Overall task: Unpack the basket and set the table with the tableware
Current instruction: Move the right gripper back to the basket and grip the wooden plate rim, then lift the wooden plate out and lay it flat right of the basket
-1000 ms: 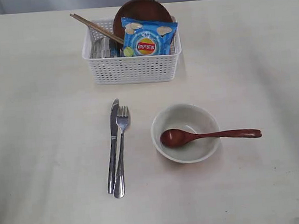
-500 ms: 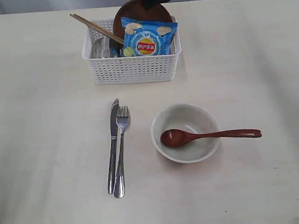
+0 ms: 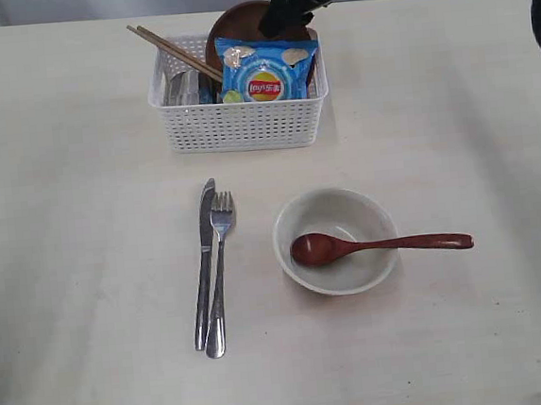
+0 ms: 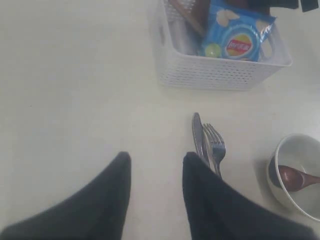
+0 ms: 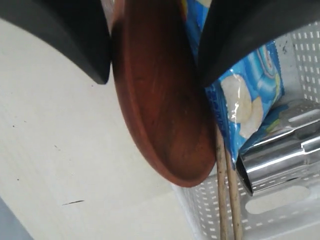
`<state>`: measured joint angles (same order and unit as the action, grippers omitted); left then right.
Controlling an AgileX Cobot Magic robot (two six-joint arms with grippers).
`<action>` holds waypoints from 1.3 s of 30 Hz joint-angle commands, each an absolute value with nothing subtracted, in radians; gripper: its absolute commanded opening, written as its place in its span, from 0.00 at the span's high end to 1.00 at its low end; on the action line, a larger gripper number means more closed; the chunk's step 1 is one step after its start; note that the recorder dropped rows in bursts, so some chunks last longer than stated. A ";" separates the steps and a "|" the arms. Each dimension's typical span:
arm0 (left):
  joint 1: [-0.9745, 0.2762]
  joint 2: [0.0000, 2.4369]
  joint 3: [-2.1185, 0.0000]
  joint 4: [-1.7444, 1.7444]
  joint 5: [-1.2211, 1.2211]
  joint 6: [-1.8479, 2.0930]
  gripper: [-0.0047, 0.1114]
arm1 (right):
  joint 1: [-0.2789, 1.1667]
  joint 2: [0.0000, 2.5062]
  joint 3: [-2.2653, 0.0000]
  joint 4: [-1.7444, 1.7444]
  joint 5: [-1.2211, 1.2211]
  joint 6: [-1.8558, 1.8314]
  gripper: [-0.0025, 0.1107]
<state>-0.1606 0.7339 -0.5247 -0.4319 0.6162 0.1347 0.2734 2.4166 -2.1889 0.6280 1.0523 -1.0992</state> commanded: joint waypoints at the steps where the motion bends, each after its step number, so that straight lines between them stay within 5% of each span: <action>1: -0.162 0.732 -0.520 -0.429 0.613 0.137 0.67 | 0.265 2.393 -2.196 0.607 1.018 -1.080 0.53; 8: -0.162 0.732 -0.520 -0.429 0.611 0.137 0.67 | 0.232 2.350 -2.196 0.600 0.995 -1.063 0.53; 13: -0.162 0.732 -0.520 -0.429 0.609 0.137 0.67 | 0.227 2.366 -2.196 0.604 1.002 -1.058 0.38; 31: -0.162 0.732 -0.520 -0.429 0.609 0.142 0.67 | 0.261 2.427 -2.196 0.642 1.023 -1.036 0.40; 34: -0.162 0.732 -0.520 -0.429 0.609 0.147 0.67 | 0.261 2.427 -2.196 0.642 1.038 -1.026 0.46; 39: -0.162 0.732 -0.520 -0.429 0.612 0.149 0.67 | 0.261 2.427 -2.196 0.626 1.056 -1.011 0.71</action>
<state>-0.1606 0.7339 -0.5247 -0.4319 0.6162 0.1442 0.2634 2.4277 -2.1899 0.6369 1.0431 -1.0251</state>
